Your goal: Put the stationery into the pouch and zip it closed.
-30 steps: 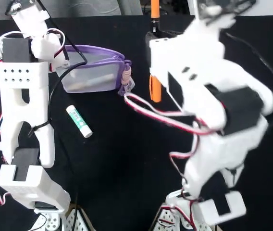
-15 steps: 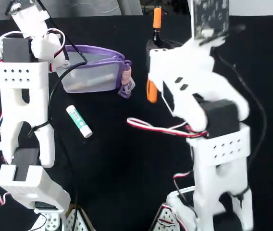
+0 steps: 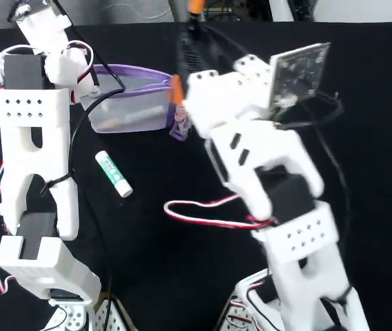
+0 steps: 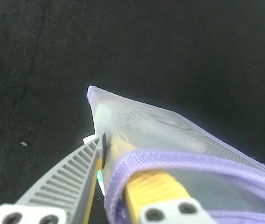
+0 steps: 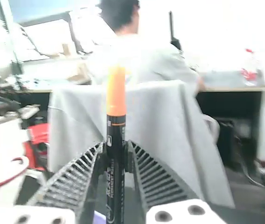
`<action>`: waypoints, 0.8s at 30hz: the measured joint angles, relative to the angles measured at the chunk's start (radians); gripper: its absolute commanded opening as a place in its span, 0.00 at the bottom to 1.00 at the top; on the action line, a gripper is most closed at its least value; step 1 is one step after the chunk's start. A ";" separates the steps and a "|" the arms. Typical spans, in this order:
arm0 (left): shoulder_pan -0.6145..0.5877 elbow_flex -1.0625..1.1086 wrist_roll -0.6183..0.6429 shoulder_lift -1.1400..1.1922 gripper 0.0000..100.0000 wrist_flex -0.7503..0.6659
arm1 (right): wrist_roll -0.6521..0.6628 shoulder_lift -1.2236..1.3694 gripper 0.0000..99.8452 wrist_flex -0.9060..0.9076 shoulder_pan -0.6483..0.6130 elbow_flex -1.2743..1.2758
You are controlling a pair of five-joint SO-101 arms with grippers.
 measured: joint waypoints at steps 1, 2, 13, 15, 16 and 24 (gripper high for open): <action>0.000 0.000 0.000 0.000 0.03 0.000 | 0.000 0.014 0.01 -0.046 -0.014 0.017; 0.000 0.000 0.000 0.000 0.03 0.000 | 0.000 0.026 0.01 -0.098 -0.028 0.038; 0.000 0.000 0.000 0.000 0.03 0.000 | -0.002 0.126 0.01 -0.790 -0.063 0.367; 0.000 0.000 0.000 0.000 0.03 0.000 | -0.002 0.158 0.01 -0.830 -0.063 0.368; 0.000 0.000 0.000 0.000 0.03 0.000 | -0.002 0.176 0.01 -0.847 -0.063 0.368; 0.000 0.000 0.000 0.000 0.03 0.000 | -0.003 0.333 0.01 -0.891 -0.025 0.416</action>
